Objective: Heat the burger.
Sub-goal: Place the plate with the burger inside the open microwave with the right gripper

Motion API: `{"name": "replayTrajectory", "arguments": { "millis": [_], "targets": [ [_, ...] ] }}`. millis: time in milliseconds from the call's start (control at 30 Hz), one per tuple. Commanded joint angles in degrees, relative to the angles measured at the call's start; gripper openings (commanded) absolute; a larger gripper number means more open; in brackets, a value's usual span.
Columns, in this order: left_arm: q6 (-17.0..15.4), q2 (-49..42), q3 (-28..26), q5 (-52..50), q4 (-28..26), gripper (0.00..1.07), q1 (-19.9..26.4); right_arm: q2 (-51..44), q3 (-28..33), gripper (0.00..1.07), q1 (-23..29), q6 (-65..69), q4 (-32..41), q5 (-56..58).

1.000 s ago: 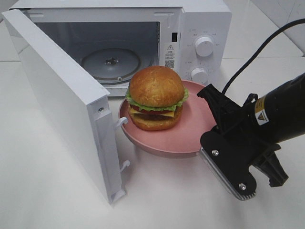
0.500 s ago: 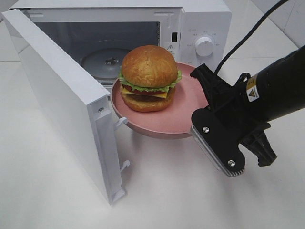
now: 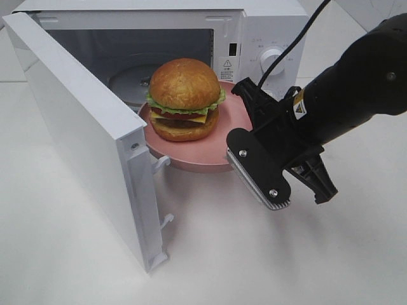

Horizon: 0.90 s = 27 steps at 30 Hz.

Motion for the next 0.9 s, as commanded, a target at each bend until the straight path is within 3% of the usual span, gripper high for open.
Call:
{"name": "replayTrajectory", "arguments": {
  "millis": [33,900],
  "targets": [
    [-0.1,0.1,0.1,-0.2,-0.2,1.01,0.2,0.3,-2.5,0.0,0.6,-0.5,0.9,-3.4],
    [-0.1,0.1,0.1,-0.2,-0.2,1.01,0.2,13.6,-18.2,0.0,1.9,-1.4,1.0,-1.3]
  ]
}}
